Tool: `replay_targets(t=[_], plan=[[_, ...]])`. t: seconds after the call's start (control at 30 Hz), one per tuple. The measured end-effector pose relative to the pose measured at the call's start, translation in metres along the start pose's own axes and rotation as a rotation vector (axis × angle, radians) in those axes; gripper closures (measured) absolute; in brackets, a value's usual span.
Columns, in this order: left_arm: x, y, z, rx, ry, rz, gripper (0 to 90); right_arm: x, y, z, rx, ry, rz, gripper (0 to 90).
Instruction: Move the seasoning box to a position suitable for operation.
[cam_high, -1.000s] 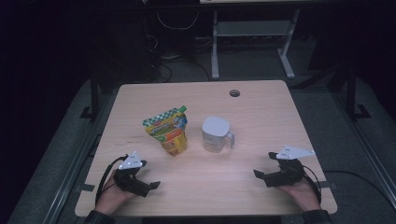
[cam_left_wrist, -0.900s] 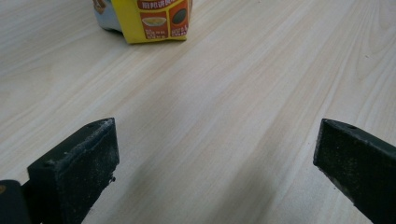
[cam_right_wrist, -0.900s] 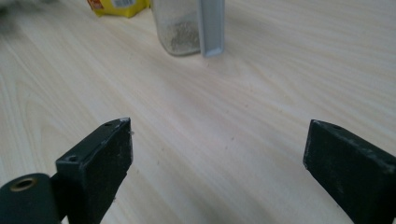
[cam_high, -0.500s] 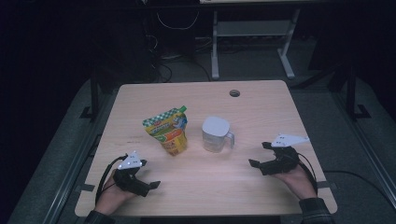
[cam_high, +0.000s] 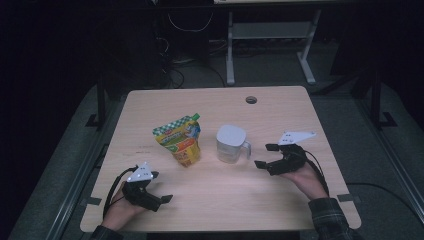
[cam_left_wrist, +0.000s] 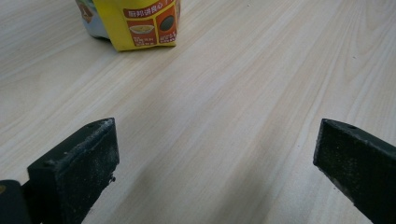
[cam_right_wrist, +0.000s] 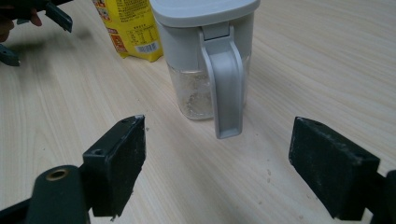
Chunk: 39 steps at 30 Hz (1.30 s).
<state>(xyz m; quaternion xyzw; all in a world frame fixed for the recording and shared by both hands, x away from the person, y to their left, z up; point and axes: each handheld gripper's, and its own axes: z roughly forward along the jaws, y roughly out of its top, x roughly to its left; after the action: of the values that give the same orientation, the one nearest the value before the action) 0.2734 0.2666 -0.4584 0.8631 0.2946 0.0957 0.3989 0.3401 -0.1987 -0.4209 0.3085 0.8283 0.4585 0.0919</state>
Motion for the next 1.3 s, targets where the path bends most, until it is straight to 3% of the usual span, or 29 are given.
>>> replay_targets(t=[0.13,0.4,0.53,0.77,0.93,1.3], plan=[[0.0,-0.001,-0.001,-0.009,0.002,-0.003,0.0,-0.003,0.007,0.003,-0.033,0.013,-0.006,23.0],[0.001,0.0,-0.001,-0.009,0.002,-0.002,0.0,-0.006,0.017,0.017,-0.023,0.03,-0.011,28.8],[0.0,-0.001,-0.001,-0.006,-0.002,-0.003,0.0,-0.009,0.022,0.026,-0.05,0.046,-0.023,37.8],[0.001,-0.001,0.0,-0.001,-0.006,-0.005,0.0,-0.012,0.02,0.034,-0.048,0.066,-0.04,46.1],[0.001,-0.002,-0.001,-0.005,-0.01,-0.008,0.0,-0.014,0.022,0.037,-0.075,0.071,-0.052,55.3],[0.002,-0.002,0.0,-0.007,-0.018,-0.006,0.0,-0.013,0.021,0.043,-0.055,0.082,-0.074,63.3]])
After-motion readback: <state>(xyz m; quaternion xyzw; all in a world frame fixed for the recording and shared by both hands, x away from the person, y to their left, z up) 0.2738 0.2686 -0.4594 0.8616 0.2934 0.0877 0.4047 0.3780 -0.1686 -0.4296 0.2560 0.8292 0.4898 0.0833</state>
